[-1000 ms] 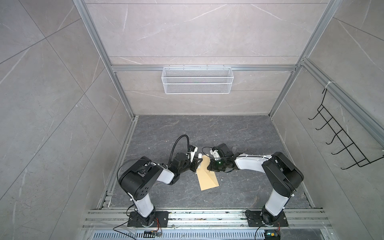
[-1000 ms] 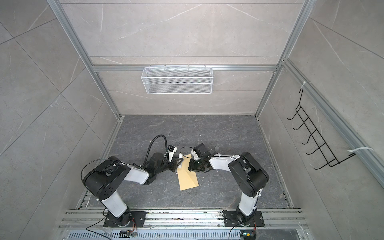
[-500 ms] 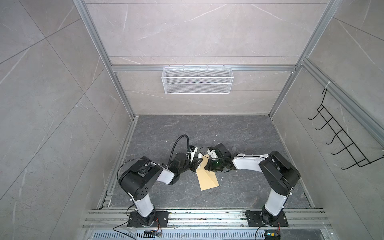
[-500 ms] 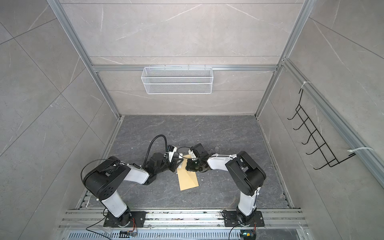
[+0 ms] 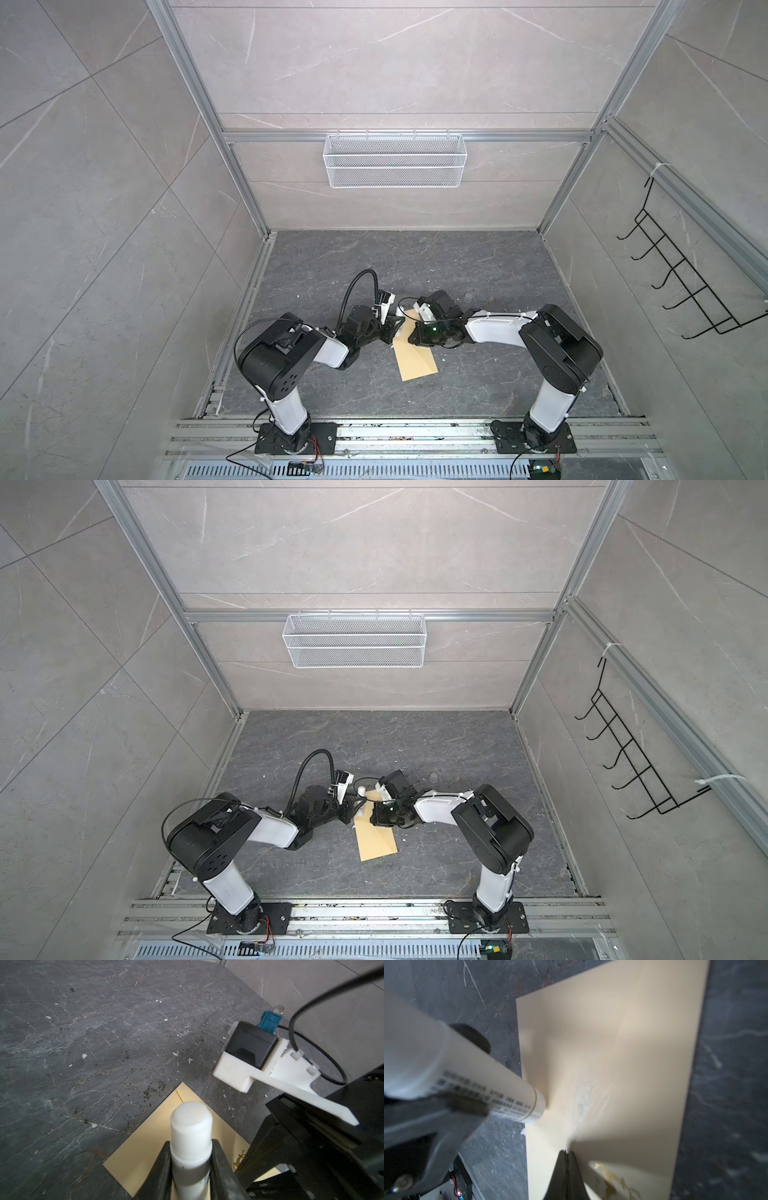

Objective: Place the letter into the envelope and seal it

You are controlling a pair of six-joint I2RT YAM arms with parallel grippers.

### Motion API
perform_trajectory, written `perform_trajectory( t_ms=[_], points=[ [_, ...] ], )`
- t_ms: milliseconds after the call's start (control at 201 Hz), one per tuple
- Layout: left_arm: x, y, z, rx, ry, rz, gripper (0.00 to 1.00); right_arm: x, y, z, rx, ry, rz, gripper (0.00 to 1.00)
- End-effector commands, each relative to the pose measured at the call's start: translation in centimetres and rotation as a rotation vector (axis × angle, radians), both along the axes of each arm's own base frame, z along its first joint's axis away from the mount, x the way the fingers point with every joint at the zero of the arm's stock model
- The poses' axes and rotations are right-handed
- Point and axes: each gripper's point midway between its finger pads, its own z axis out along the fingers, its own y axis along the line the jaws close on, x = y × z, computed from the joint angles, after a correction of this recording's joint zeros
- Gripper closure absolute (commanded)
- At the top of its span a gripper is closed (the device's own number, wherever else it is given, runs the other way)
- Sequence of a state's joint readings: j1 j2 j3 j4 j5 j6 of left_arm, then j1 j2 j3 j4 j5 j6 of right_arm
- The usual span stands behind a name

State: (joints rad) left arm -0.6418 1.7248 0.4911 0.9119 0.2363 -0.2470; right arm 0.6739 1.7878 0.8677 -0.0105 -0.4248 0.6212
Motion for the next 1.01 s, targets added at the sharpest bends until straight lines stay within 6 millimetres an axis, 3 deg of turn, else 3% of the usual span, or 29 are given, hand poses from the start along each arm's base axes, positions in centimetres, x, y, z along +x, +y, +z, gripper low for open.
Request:
perform_trajectory(
  t_ms=[0, 727, 1001],
  points=[
    [0.3, 0.0, 0.2, -0.006, -0.014, 0.014, 1.00, -2.6, -2.3, -2.2, -0.097, 0.078, 0.003, 1.00],
    [0.5, -0.1, 0.1, 0.005, -0.017, 0.011, 1.00, -7.2, -6.7, -3.8, -0.173, 0.140, -0.023, 1.00],
    [0.5, -0.2, 0.0, 0.004, -0.015, 0.011, 1.00, -5.9, -5.7, -3.3, -0.153, 0.115, -0.033, 1.00]
  ],
)
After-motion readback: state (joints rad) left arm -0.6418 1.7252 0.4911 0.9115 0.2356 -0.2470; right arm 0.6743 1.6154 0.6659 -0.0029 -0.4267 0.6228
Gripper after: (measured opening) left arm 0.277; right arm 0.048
